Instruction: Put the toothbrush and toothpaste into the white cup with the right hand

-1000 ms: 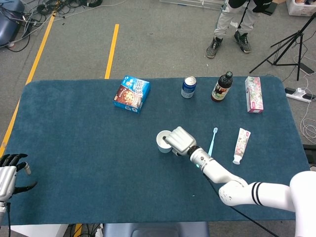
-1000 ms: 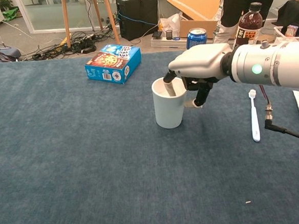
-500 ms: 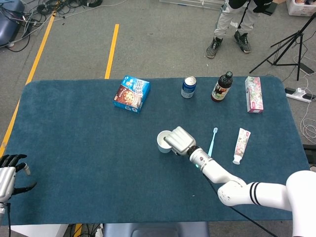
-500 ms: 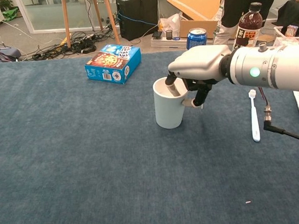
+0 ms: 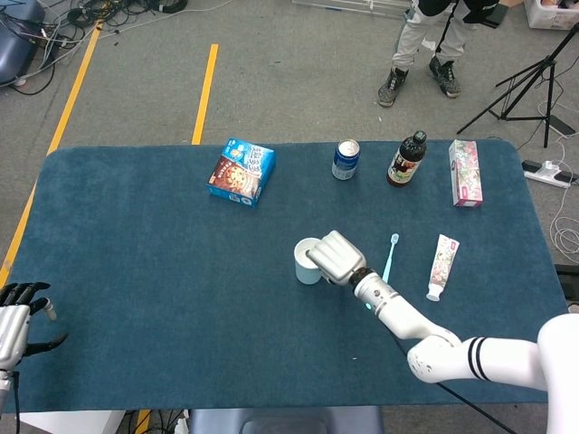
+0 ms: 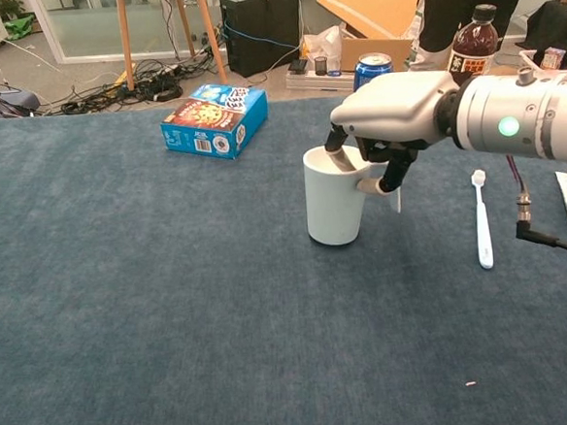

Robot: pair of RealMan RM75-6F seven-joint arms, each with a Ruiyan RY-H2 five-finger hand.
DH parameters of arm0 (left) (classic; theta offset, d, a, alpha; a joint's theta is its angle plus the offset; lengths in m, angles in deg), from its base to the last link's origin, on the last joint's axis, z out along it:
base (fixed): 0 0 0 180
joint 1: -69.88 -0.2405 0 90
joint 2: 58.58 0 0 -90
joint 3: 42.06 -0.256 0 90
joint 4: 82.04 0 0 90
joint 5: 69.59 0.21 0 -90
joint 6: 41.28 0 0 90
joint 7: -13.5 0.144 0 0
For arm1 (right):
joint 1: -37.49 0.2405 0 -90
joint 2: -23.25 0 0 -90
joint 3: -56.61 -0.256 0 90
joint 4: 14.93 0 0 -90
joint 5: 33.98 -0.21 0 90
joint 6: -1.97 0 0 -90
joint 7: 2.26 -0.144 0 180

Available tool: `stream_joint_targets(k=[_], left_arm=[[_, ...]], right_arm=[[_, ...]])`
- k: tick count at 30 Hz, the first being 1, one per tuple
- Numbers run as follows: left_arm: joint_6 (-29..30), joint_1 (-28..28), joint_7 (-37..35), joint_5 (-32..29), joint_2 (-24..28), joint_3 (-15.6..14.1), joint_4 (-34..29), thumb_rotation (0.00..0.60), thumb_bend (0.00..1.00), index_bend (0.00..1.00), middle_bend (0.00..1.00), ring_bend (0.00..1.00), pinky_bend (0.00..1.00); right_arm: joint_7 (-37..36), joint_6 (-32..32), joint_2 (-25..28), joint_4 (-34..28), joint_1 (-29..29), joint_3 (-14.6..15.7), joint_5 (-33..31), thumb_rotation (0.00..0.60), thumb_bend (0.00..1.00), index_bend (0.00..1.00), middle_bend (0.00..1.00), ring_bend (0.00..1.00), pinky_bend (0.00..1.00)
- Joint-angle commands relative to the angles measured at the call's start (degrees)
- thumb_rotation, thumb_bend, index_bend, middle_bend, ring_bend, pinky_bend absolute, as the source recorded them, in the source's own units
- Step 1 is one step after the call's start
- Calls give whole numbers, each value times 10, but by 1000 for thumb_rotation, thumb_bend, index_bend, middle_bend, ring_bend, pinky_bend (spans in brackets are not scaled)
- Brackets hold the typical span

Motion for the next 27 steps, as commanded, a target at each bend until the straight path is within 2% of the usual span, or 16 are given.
stream_joint_targets(k=[1, 10, 17, 27], left_arm=[[-2, 1, 2, -2, -1, 0, 0, 600, 0, 582, 247, 180, 133], [-5, 3, 3, -7, -1, 3, 0, 600, 0, 582, 247, 180, 133], [-5, 3, 11, -7, -3, 2, 0, 600, 0, 581, 247, 180, 133], [-9, 6, 19, -14, -7, 4, 1, 600, 0, 582, 247, 180, 132]], right_arm=[[2, 1, 1, -1, -1, 1, 0, 600, 303, 597, 1000, 1000, 1000], [12, 16, 8, -11, -6, 7, 11, 600, 305, 642, 1000, 1000, 1000], [26, 41, 34, -48, -20, 16, 32, 600, 308, 654, 1000, 1000, 1000], [46, 87, 91, -122, -60, 52, 98, 600, 309, 660, 1000, 1000, 1000]])
